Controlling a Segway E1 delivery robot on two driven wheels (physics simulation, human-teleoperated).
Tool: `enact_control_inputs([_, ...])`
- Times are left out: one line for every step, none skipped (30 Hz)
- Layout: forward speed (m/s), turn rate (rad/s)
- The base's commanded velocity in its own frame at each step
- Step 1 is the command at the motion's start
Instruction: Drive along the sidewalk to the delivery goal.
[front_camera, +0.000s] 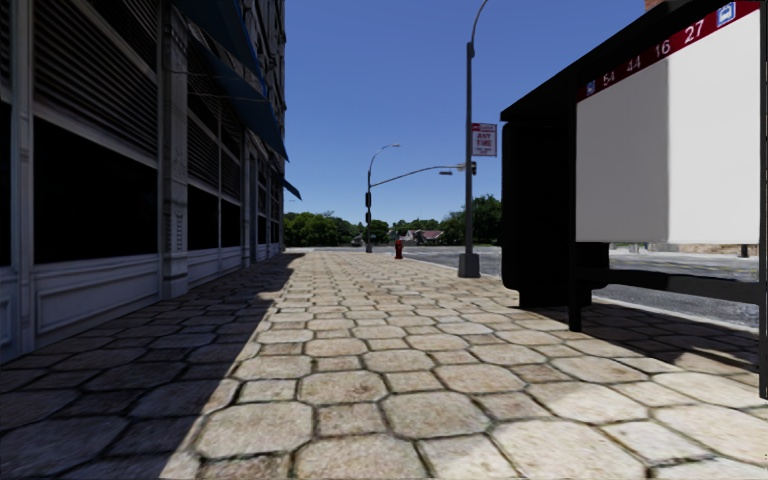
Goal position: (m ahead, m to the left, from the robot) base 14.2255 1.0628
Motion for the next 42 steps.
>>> enact_control_inputs([2.0, 0.41])
enact_control_inputs([2.0, 0.51])
enact_control_inputs([2.0, 0.55])
enact_control_inputs([2.0, 0.55])
enact_control_inputs([2.0, 0.56])
enact_control_inputs([2.0, 0.48])
enact_control_inputs([2.0, 0.28])
enact_control_inputs([2.0, 0.17])
enact_control_inputs([2.0, 0.2])
enact_control_inputs([2.0, 0.31])
enact_control_inputs([2.0, 0.35])
enact_control_inputs([2.0, 0.35])
enact_control_inputs([2.0, 0.36])
enact_control_inputs([2.0, 0.36])
enact_control_inputs([2.0, 0.35])
enact_control_inputs([2.0, 0.14])
enact_control_inputs([2.0, 0.0])
enact_control_inputs([2.0, 0.0])
enact_control_inputs([2.0, 0.0])
enact_control_inputs([2.0, 0.0])
enact_control_inputs([2.0, 0.0])
enact_control_inputs([2.0, 0.0])
enact_control_inputs([2.0, 0.0])
enact_control_inputs([2.0, 0.0])
enact_control_inputs([2.0, 0.0])
enact_control_inputs([2.0, 0.0])
enact_control_inputs([2.0, 0.0])
enact_control_inputs([2.0, 0.0])
enact_control_inputs([2.0, 0.0])
enact_control_inputs([2.0, 0.0])
enact_control_inputs([2.0, 0.0])
enact_control_inputs([2.0, 0.0])
enact_control_inputs([2.0, 0.0])
enact_control_inputs([2.0, 0.0])
enact_control_inputs([2.0, -0.09])
enact_control_inputs([2.0, -0.25])
enact_control_inputs([2.0, -0.31])
enact_control_inputs([2.0, -0.33])
enact_control_inputs([2.0, -0.33])
enact_control_inputs([2.0, -0.33])
enact_control_inputs([2.0, -0.24])
enact_control_inputs([2.0, 0.0])
